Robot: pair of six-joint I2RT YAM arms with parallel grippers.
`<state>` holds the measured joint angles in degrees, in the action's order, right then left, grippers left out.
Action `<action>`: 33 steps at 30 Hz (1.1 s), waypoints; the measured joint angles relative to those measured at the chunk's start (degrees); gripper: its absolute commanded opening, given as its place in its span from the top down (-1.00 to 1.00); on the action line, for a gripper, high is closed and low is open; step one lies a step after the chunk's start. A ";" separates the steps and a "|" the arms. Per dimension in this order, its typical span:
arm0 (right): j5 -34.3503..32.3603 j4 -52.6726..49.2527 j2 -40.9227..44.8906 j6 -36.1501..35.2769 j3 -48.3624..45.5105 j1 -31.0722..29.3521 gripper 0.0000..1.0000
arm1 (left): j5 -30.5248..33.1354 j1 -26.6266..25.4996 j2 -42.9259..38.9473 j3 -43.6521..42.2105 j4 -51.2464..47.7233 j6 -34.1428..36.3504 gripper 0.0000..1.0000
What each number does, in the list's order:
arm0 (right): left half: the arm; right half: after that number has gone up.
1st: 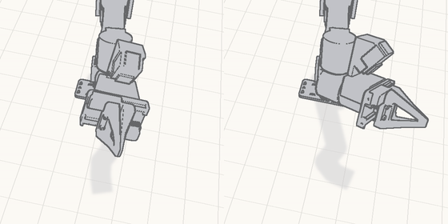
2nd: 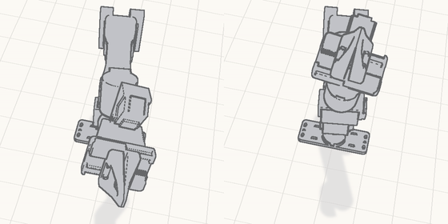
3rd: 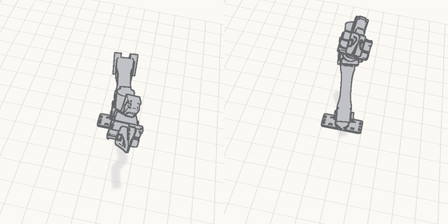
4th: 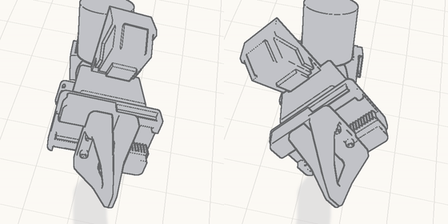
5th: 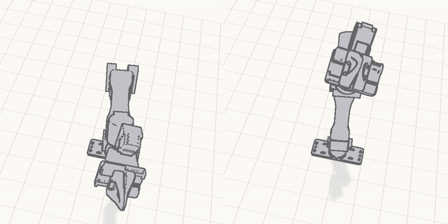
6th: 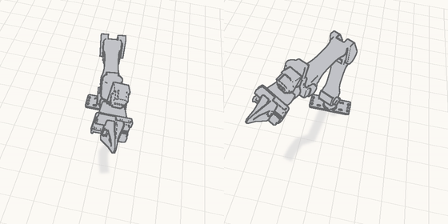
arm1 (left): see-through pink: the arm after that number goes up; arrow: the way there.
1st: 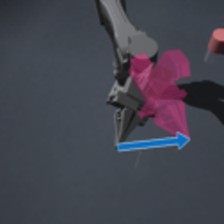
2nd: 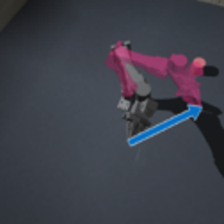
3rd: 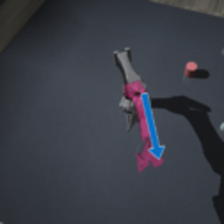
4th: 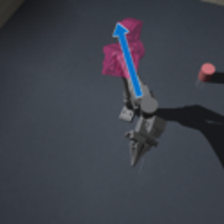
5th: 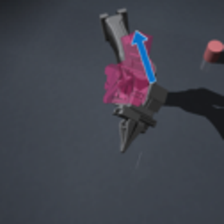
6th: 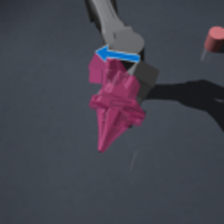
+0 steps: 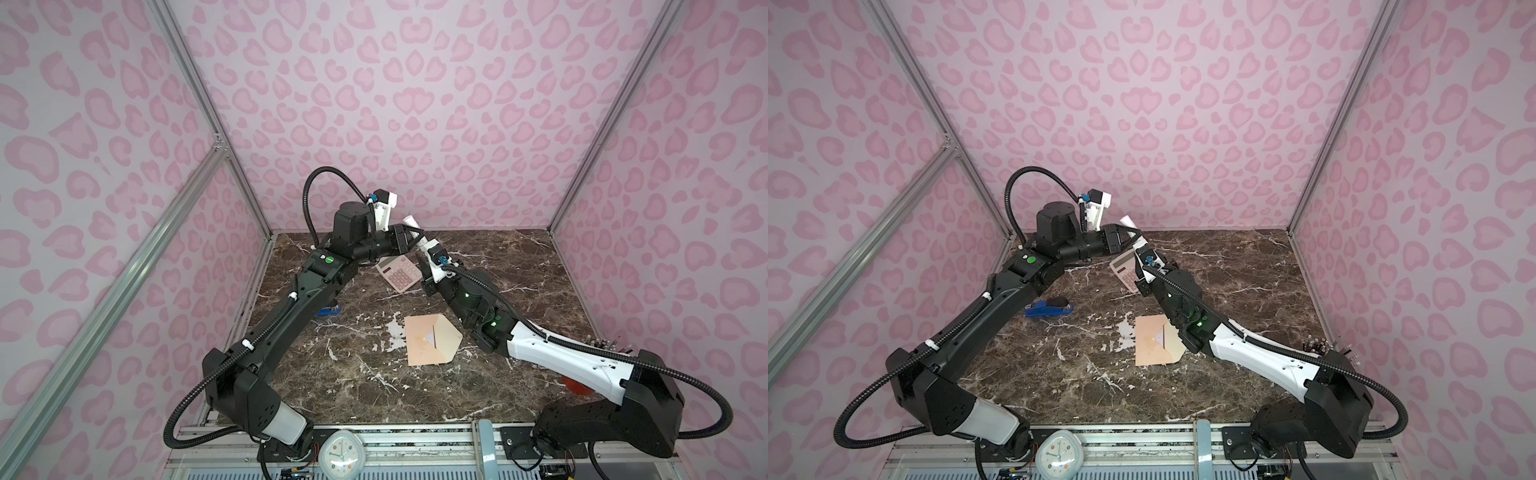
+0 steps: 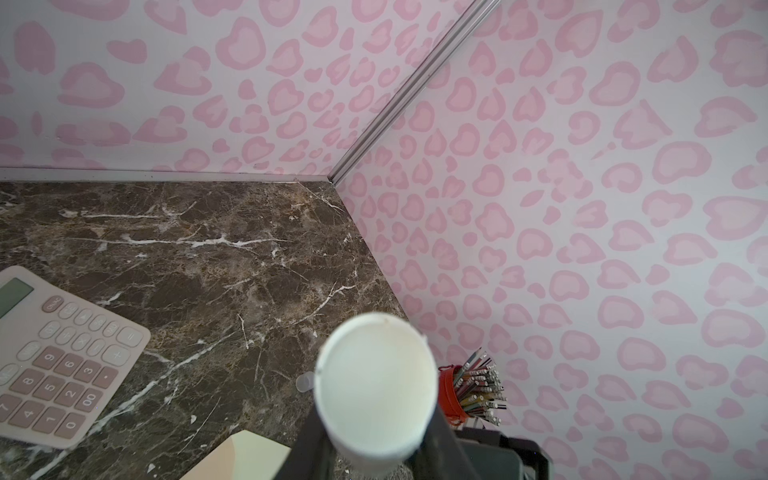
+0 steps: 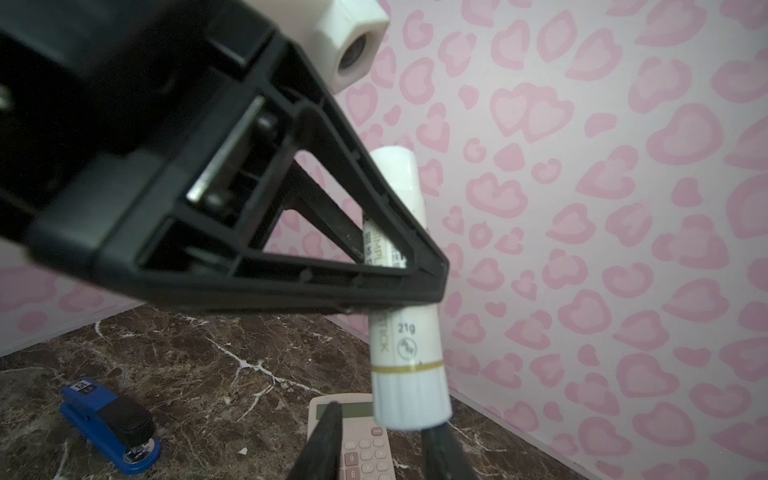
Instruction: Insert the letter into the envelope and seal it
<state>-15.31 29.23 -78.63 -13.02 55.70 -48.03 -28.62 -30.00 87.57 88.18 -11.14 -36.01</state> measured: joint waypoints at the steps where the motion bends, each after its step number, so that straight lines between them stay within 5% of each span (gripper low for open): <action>1: 0.17 -0.02 0.04 0.26 0.00 0.02 0.29 | -0.04 0.00 0.00 0.00 0.09 0.00 0.92; 33: 2.12 -1.68 2.95 4.79 -3.10 1.88 0.10 | -0.94 -0.31 0.31 -0.09 -3.37 0.15 0.92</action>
<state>-13.19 27.55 -75.68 -8.23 52.60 -46.15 -29.56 -30.30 87.88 88.09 -14.50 -35.86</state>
